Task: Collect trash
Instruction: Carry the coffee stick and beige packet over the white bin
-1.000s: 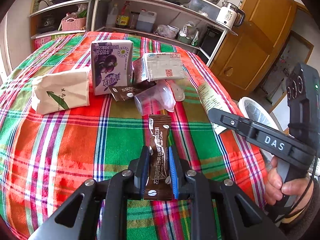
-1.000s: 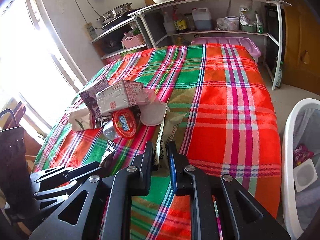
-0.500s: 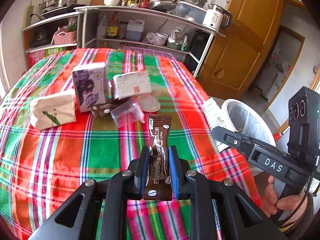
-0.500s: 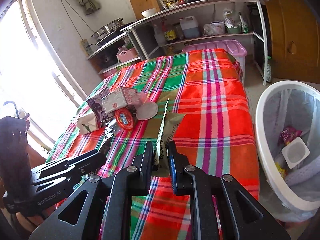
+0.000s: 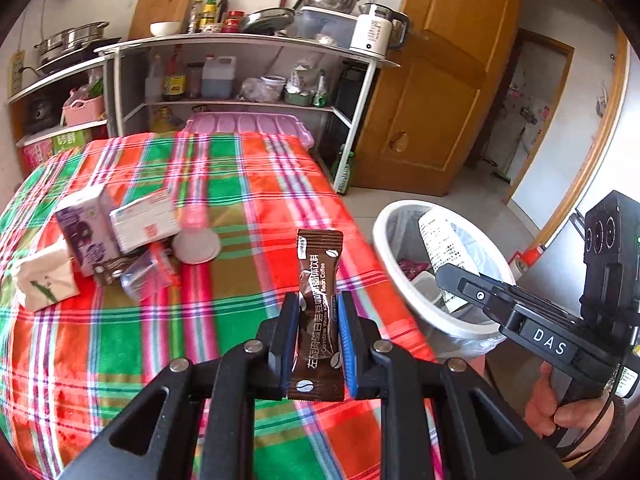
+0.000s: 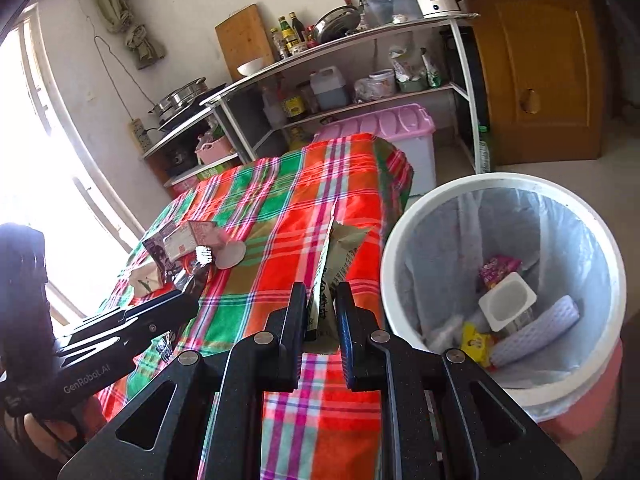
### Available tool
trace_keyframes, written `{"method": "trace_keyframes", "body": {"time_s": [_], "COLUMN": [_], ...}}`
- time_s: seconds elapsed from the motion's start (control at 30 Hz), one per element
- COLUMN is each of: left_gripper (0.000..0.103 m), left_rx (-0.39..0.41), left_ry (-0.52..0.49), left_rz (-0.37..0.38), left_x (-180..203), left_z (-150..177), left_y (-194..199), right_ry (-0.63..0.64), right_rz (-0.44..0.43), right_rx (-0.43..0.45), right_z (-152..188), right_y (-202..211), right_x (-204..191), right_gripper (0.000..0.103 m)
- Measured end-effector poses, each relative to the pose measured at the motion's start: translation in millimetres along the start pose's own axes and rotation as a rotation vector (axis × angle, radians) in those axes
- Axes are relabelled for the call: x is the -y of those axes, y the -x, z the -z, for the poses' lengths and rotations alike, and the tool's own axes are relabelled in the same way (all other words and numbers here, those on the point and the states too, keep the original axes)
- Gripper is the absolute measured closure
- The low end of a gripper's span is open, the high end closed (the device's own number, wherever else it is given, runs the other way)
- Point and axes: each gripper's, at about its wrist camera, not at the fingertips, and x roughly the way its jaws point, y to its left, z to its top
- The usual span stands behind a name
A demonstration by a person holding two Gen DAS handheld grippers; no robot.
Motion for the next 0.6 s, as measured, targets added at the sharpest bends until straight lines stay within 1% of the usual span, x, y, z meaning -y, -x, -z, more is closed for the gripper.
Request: {"method": "trace_keyframes", "body": {"time_s": [0.1, 0.37, 0.6], "left_gripper": [0.082, 0.082, 0.082], "left_rx": [0.002, -0.018, -0.053], "left_ry": [-0.042, -0.114, -0.153], "left_rz": [0.004, 0.064, 0.090], "left_x": [20, 68, 98], "left_z": [-6, -19, -22], "left_y": [-7, -30, -53], "right_ry": [-0.018, -0.076, -0.095], "right_rz": [0.027, 0.093, 0.164], "right_rx": [0.013, 0.030, 0.030], "right_z": [-1, -1, -2], "right_y": [10, 24, 31], "right_x": [16, 54, 82], "right_gripper": [0.087, 0.087, 0.087]}}
